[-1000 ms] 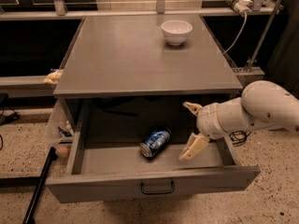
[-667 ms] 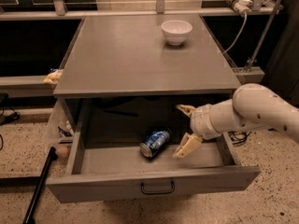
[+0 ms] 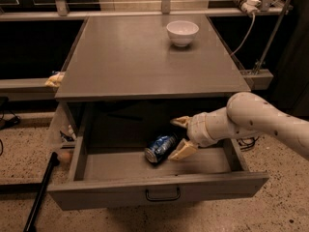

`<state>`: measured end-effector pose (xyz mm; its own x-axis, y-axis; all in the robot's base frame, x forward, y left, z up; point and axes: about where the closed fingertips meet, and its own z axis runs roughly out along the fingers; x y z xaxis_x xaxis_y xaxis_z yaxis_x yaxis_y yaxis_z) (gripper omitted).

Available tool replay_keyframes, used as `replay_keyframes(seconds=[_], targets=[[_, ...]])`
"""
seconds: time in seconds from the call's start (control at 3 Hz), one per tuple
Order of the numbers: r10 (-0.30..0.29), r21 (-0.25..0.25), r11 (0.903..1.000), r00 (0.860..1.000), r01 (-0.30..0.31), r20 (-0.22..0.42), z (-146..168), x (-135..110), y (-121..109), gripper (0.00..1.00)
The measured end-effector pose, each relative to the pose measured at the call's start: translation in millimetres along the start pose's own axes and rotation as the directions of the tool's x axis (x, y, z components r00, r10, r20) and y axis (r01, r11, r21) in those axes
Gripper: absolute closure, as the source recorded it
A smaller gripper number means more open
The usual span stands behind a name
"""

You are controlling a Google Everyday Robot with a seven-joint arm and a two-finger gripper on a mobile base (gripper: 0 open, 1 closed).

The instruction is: Pick pepsi can from top drawer and place on counter

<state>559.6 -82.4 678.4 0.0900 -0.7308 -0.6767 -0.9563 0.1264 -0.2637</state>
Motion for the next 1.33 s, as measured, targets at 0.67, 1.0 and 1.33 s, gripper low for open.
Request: replay_keyframes(seconds=[0.67, 1.0, 1.33], targets=[[-0.034, -0.061, 0.9976, 0.999, 0.034, -0.001, 36, 8, 1, 0.13], [-0.048, -0.085, 0.9953, 0.999, 0.047, 0.001, 51, 10, 0, 0.13], [-0.059, -0.108, 0.9924, 0.998, 0.059, 0.004, 64, 12, -1, 0.15]])
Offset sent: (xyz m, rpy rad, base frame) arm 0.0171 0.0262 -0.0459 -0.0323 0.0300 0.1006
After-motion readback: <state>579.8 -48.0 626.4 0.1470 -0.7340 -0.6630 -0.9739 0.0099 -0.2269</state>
